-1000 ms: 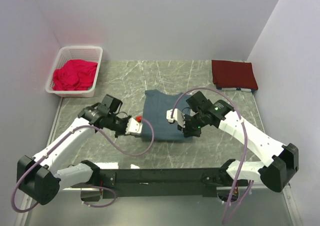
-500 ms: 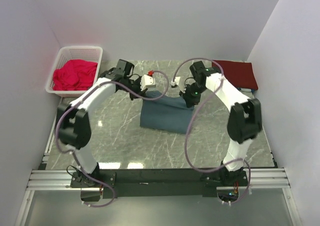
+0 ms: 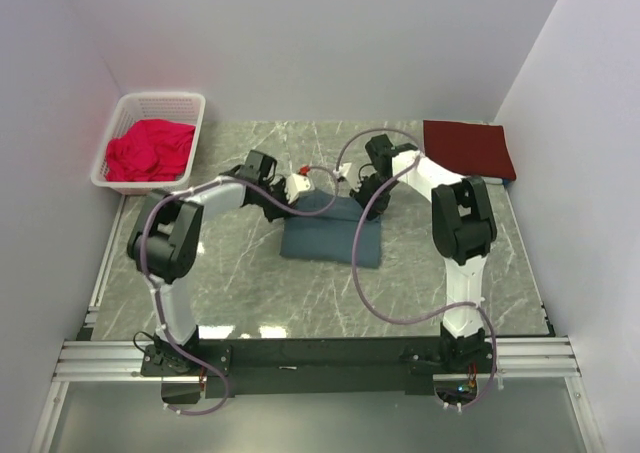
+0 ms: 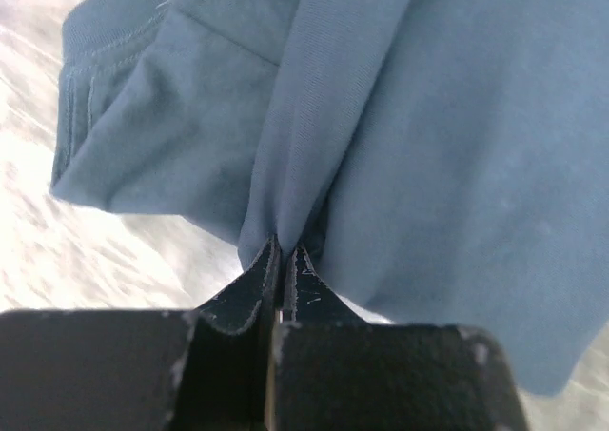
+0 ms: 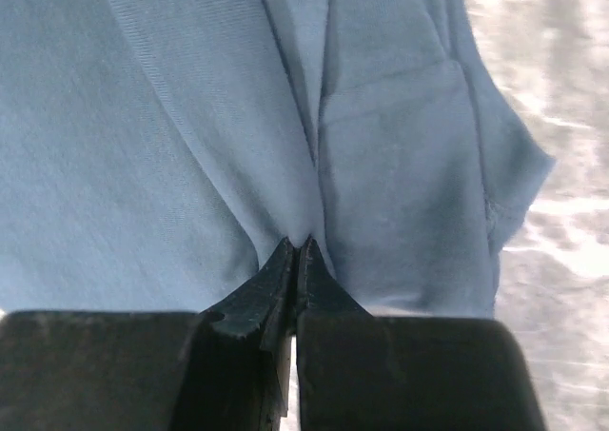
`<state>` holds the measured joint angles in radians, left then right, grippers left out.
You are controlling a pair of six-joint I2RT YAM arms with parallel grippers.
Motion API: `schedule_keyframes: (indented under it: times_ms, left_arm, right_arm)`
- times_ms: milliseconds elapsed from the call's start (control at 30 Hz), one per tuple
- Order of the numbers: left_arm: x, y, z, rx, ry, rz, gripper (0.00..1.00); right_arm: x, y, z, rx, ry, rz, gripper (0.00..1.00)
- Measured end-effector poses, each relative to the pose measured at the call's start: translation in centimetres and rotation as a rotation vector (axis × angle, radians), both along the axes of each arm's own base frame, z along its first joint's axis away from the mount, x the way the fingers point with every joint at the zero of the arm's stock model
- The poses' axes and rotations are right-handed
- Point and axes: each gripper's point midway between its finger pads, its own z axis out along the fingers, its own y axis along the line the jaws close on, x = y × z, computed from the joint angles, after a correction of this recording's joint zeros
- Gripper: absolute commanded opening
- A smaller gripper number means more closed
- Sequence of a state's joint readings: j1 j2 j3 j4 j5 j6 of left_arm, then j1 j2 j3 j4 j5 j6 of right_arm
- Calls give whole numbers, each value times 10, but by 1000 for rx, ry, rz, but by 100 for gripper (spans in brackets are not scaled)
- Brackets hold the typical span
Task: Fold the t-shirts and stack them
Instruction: Fold the tshirt
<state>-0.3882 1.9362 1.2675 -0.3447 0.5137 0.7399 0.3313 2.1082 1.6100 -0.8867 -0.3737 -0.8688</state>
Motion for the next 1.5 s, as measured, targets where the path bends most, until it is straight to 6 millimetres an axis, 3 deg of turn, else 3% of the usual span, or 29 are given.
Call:
schedule_keyframes:
  times_ms: [67,167,233,333,400,433,500,600,667,733,867,1033,1200,1400,1500]
  left_arm:
    - [-18,5,2,-3,3,4,1]
    - [-59,11,4,-1,48,-1,1]
    - [-84,13,8,-5,77,-10,1]
    - [-114,16,18,-18,123,-22,7]
    - [-118,16,24,-24,130,-18,23]
    - [-118,17,27,-28,128,-10,29]
    - [-113,20,31,-39,136,20,42]
    - [-94,27,47,-67,120,76,58]
    - [-78,26,64,-98,77,87,62]
    - [-67,17,82,-128,28,72,62]
    - [-69,-20,96,-155,-34,-41,60]
    - [-89,-56,69,-131,-4,-169,58]
    - [-97,-73,39,-87,10,-237,59]
    - [-99,-90,28,-62,-45,-301,56]
    - [-101,-97,24,-58,-61,-329,50]
  right_arm:
    - [-10,4,1,9,-13,4,0]
    - [-45,12,1,20,11,30,0]
    - [-70,14,1,24,43,44,7]
    - [-108,17,4,38,139,47,33]
    - [-118,18,11,59,196,27,52]
    - [-119,18,17,73,222,11,53]
    - [-110,22,38,129,249,-32,53]
    - [-71,31,79,256,221,-112,46]
    - [-49,37,97,333,205,-153,40]
    - [-39,40,103,391,238,-200,32]
    - [-40,54,80,438,397,-287,28]
    - [-38,70,44,470,558,-391,22]
    - [-32,83,31,519,639,-454,18]
    - [-30,95,21,566,710,-487,16]
    - [-36,100,13,565,746,-496,15]
